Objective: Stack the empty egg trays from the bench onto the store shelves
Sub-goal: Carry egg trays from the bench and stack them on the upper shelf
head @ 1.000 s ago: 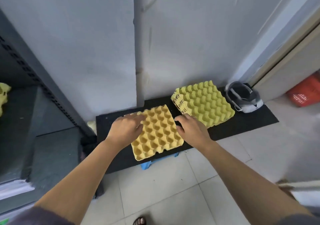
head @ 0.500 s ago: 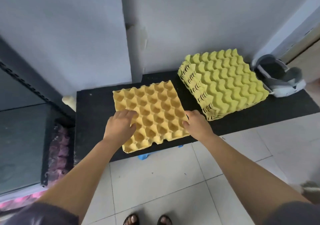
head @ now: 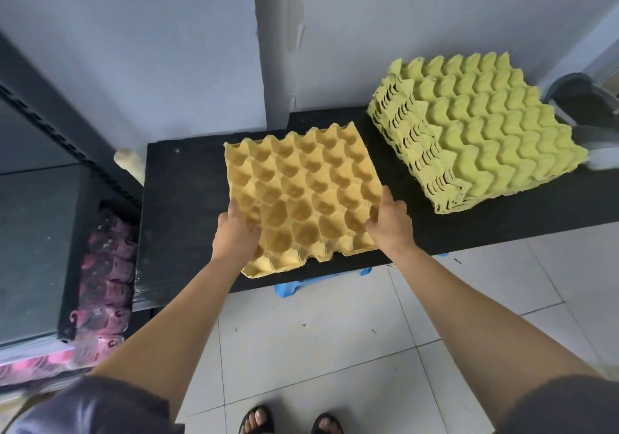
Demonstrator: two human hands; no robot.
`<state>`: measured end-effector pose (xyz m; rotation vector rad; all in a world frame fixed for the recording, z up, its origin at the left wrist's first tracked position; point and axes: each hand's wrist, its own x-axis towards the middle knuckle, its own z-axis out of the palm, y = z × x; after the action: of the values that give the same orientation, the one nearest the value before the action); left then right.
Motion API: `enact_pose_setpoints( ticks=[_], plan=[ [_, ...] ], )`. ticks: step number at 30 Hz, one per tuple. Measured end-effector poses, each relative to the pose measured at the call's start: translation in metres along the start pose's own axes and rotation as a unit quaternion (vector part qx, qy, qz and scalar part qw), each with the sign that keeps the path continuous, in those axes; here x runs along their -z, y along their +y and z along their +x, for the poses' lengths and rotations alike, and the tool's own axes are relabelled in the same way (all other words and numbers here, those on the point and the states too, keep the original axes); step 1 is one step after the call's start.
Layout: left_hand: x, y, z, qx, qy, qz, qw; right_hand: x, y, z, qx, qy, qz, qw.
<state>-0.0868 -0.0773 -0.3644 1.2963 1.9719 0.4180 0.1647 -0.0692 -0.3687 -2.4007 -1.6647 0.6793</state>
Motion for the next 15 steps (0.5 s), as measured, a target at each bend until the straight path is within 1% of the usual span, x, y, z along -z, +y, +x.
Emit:
enact_pose_setpoints(
  ticks=[3, 9, 12, 15],
  plan=[
    [0.012, 0.009, -0.005, -0.004, 0.008, -0.004, 1.0, 0.012, -0.007, -0.006, -0.005, 0.008, 0.039, 0.999],
    [0.058, 0.042, -0.025, -0.011, 0.026, -0.011, 1.0, 0.061, -0.039, -0.033, 0.019, 0.063, 0.097, 0.993],
    [0.098, 0.07, -0.044, -0.023, 0.035, -0.011, 0.999, 0.103, -0.063, -0.052, 0.043, 0.088, 0.116, 0.988],
    [0.141, 0.104, -0.066, -0.043, 0.057, -0.009, 0.997, 0.156, -0.089, -0.073, 0.037, 0.1, 0.124, 0.987]
  ],
)
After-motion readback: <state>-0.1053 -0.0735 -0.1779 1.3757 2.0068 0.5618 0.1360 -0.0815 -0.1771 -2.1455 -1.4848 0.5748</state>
